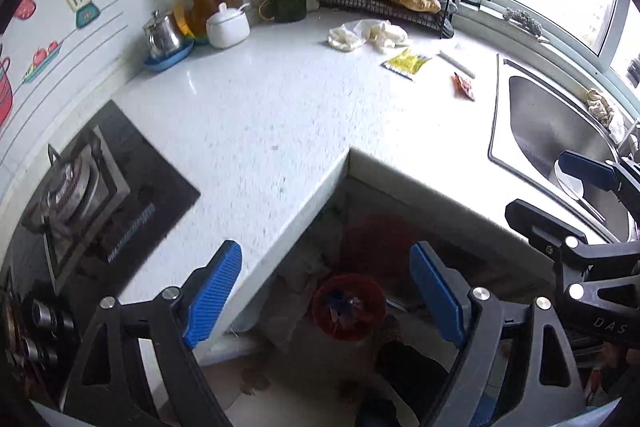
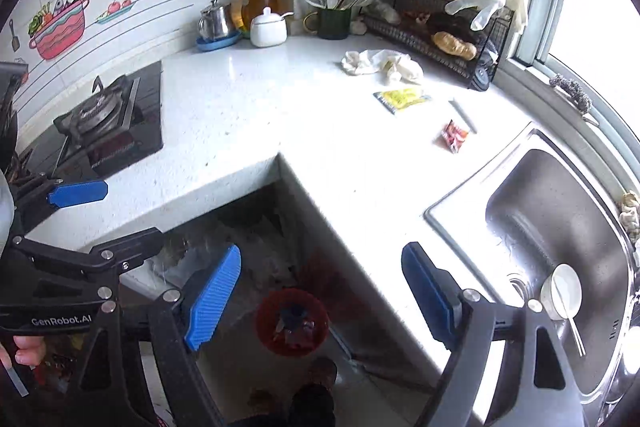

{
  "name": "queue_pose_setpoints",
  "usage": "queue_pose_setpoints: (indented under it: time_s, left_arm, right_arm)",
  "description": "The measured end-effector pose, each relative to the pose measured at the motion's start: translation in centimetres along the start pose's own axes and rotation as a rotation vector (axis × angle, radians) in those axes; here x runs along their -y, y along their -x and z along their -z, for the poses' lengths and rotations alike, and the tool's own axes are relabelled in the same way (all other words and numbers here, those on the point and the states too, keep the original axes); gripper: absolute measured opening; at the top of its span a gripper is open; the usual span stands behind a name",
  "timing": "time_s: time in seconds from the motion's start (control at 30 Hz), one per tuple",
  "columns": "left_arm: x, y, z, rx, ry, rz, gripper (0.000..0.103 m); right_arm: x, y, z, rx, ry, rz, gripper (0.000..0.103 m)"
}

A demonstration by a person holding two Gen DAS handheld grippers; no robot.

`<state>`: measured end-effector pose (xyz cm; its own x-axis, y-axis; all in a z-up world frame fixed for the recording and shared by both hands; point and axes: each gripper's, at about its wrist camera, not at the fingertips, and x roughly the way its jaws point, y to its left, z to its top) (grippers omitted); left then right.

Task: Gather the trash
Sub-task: 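Raise both open tools back up over the counter, then grasp the yellow snack packet with the left tool while the right tool grasps the white wipe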

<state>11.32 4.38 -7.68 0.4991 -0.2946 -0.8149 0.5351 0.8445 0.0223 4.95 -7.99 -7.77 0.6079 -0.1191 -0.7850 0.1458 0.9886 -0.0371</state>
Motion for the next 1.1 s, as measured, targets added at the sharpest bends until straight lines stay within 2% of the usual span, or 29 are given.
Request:
queue_pose_setpoints:
  time_s: [0.2, 0.57, 0.63, 0.83, 1.1]
  left_arm:
    - [1.6, -1.0, -6.8, 0.047, -0.06, 0.031, 0.085]
    - [5.2, -8.8, -18.8, 0.048, -0.152, 0.094, 0.087]
    - [5.6, -10.5, -20.3, 0.032, -0.166, 0.111, 0.087]
    - [7.7, -15.4, -23.5, -0.039, -0.202, 0.142, 0.088]
    - [10.2, -21.0, -25.3, -0.136, -0.252, 0.158, 0.088]
  right_arm:
    - [3.6, -0.4, -3.8, 0.034, -0.043, 0.052, 0.085]
    - [11.2, -4.4, -10.8, 0.031, -0.156, 0.137, 0.086]
    - [12.5, -5.6, -11.8, 0.018, -0.171, 0.144, 0.09]
    - [16.0, -8.8, -12.9, -0.038, -0.205, 0.169, 0.093]
    - [19.2, -12.3, -13.0, -0.126, -0.246, 0.175, 0.097]
